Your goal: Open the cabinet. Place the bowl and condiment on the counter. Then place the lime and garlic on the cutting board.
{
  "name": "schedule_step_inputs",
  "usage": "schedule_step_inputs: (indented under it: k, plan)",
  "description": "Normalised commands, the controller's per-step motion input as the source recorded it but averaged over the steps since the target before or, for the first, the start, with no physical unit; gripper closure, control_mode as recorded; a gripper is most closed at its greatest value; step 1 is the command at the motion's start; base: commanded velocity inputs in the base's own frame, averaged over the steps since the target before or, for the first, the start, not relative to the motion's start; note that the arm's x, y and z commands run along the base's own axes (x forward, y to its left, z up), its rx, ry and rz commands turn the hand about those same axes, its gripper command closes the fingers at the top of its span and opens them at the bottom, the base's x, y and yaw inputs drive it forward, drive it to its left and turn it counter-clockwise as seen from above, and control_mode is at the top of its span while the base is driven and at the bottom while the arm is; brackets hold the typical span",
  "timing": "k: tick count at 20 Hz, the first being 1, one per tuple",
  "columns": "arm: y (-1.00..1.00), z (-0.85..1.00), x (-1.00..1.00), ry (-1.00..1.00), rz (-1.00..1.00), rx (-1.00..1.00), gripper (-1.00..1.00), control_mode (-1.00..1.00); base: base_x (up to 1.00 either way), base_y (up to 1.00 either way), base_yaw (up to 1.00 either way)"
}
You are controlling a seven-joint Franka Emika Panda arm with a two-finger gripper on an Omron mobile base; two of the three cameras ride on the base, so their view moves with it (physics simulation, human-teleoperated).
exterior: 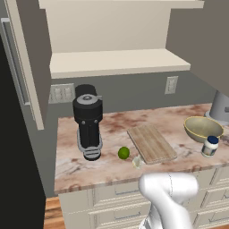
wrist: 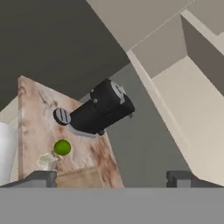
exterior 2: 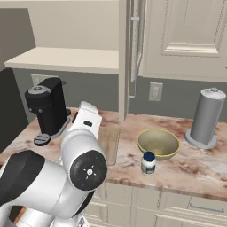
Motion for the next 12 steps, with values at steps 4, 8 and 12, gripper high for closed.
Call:
schedule_step_inputs:
  k: [4,8,12]
  plan:
    - [0.45,0.19,0.00,0.00,0.14,-0.23,-1.00,-1.00,0.00,0.00,0.00]
    - [0.45,0.17,0.00,0.00,0.14,-0.23,-1.00,-1.00,0.00,0.00,0.00]
    - [0.44,0.10,0.00,0.02,0.14,-0.23,-1.00,-1.00,0.00,0.00,0.00]
